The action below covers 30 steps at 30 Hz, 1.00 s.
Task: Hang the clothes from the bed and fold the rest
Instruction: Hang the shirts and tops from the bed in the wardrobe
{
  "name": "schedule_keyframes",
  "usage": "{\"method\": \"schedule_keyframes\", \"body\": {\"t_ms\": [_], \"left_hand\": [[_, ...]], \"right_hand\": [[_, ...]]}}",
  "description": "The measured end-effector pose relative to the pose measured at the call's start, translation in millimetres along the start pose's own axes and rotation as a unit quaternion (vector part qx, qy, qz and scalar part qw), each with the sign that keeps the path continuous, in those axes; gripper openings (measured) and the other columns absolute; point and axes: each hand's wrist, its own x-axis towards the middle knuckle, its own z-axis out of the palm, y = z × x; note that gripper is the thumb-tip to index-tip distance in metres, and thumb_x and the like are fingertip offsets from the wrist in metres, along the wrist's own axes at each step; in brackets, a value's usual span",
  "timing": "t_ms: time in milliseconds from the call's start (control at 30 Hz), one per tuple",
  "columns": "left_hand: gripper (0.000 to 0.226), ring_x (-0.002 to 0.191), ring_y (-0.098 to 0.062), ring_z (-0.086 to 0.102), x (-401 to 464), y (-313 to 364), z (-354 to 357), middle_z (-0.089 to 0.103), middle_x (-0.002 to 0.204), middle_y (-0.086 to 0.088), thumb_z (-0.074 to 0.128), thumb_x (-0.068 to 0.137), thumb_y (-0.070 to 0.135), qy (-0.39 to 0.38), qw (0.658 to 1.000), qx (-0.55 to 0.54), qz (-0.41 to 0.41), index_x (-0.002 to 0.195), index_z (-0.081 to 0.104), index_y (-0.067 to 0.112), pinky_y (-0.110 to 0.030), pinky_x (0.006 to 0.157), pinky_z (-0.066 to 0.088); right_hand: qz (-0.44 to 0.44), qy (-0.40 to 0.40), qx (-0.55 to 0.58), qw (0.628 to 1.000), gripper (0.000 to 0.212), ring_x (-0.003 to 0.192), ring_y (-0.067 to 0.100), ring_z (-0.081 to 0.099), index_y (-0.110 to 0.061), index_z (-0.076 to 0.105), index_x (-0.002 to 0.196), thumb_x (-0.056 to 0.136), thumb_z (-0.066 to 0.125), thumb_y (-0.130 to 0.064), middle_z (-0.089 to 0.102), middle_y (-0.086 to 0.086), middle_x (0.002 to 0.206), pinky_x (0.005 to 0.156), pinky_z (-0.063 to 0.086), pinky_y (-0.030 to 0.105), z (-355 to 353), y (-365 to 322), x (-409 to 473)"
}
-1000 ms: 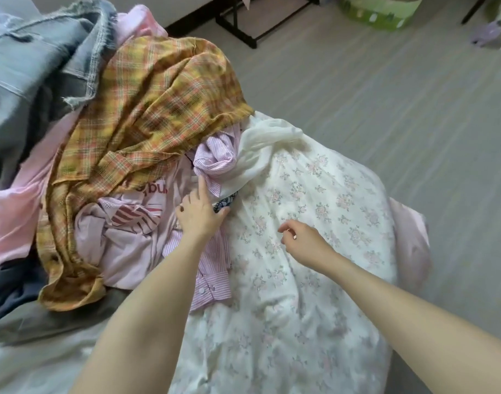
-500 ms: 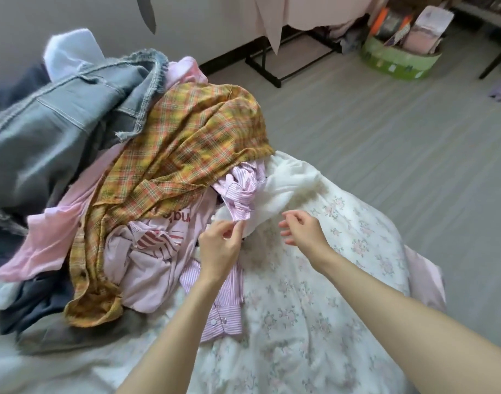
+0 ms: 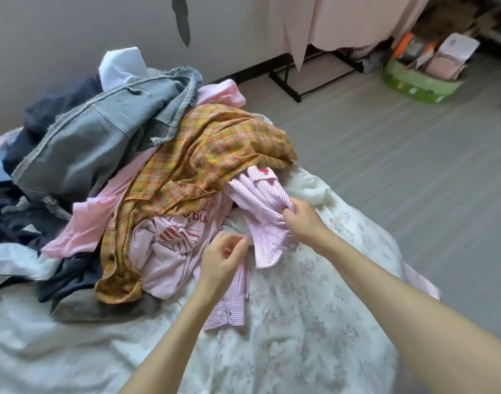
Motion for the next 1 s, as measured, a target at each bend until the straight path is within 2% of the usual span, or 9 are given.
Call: {"method": "schedule_keyframes", "body": {"t_ms": [133,267,367,467,600,733,833,933,1000], "left_hand": [[0.077,0.130,-0.021,0.029,-1,28,8,0.032,0.142,-0.007,0.069,0.077,0.009,-0.006,0.979,0.172,0.108,0.143,0.030,0.023,-0.035,0.109,0.028],[0.080,0.141,-0.024,0.007,-14,55,24,0.013,0.155,-0.003,0.066,0.080,0.018,-0.080,0.936,0.309,0.149,0.145,0.021,0.033,-0.041,0.111,0.017],[0.047,0.136,-0.026,0.028,-29,79,32,0.046,0.139,-0.003,0.057,0.079,0.002,-0.060,0.934,0.308,0.169,0.123,0.055,0.015,-0.041,0.106,0.022],[0.026,0.096,-0.031,0.060,-54,118,39,0.068,0.097,-0.010,0.063,0.075,-0.004,-0.076,0.934,0.261,0.231,0.099,0.065,0.005,-0.037,0.083,0.037],[0.016,0.073,-0.031,0.062,-83,176,52,0.068,0.080,-0.011,0.068,0.078,0.003,-0.062,0.924,0.217,0.310,0.094,0.064,0.005,-0.031,0.064,0.036],[0.010,0.068,-0.031,0.057,-121,235,70,0.063,0.074,-0.016,0.056,0.091,0.009,-0.093,0.936,0.120,0.317,0.090,0.058,0.000,-0.036,0.063,0.039],[0.026,0.058,-0.018,0.040,-162,286,86,0.045,0.061,-0.004,0.050,0.092,0.023,-0.111,0.929,0.028,0.351,0.074,0.049,0.004,-0.029,0.058,0.032],[0.030,0.058,-0.004,0.031,-197,336,111,0.035,0.061,0.005,0.047,0.094,0.020,-0.177,0.921,-0.041,0.344,0.066,0.041,0.010,-0.020,0.056,0.028],[0.030,0.067,-0.008,0.038,-203,353,128,0.042,0.069,-0.003,0.046,0.097,0.017,-0.212,0.942,-0.105,0.240,0.074,0.051,-0.002,-0.026,0.063,0.032]], "right_hand": [[-0.074,-0.002,-0.051,0.996,0.037,0.047,0.004,0.027,-0.020,0.027,0.054,0.080,0.044,0.000,0.031,-0.008,0.051,0.046,0.020,0.020,-36,-21,-64],[-0.059,0.038,0.031,0.997,0.026,0.038,0.004,0.026,-0.024,0.026,0.044,0.065,0.040,-0.017,0.026,-0.012,0.038,0.041,0.019,0.016,-62,-32,-128],[-0.043,0.083,0.074,0.993,0.027,0.039,0.004,0.023,-0.021,0.031,0.037,0.062,0.039,-0.017,0.025,-0.013,0.038,0.041,0.016,0.016,-89,-36,-163],[-0.038,0.165,0.181,0.969,0.014,0.049,0.009,0.025,-0.018,0.037,0.048,0.061,0.040,-0.015,0.028,-0.004,0.049,0.046,0.017,0.024,-126,-37,-199],[-0.072,0.249,0.310,0.915,0.016,0.057,0.019,0.026,0.001,0.047,0.063,0.059,0.040,-0.013,0.031,0.003,0.060,0.051,0.018,0.032,-174,-46,-242],[-0.076,0.286,0.435,0.851,0.015,0.057,0.017,0.038,-0.004,0.047,0.061,0.069,0.040,-0.015,0.038,0.003,0.061,0.052,0.030,0.028,-212,-59,-284],[-0.110,0.258,0.540,0.794,0.042,0.053,0.017,0.051,-0.016,0.053,0.051,0.086,0.031,-0.014,0.050,0.002,0.053,0.053,0.044,0.022,-242,-68,-318],[-0.158,0.218,0.560,0.783,0.040,0.065,0.020,0.064,-0.014,0.065,0.068,0.093,0.038,-0.030,0.064,0.006,0.066,0.062,0.053,0.027,-275,-68,-364],[-0.181,0.181,0.547,0.797,0.046,0.081,0.020,0.069,-0.014,0.070,0.093,0.096,0.035,-0.044,0.071,0.007,0.087,0.068,0.055,0.030,-291,-57,-388]]}}
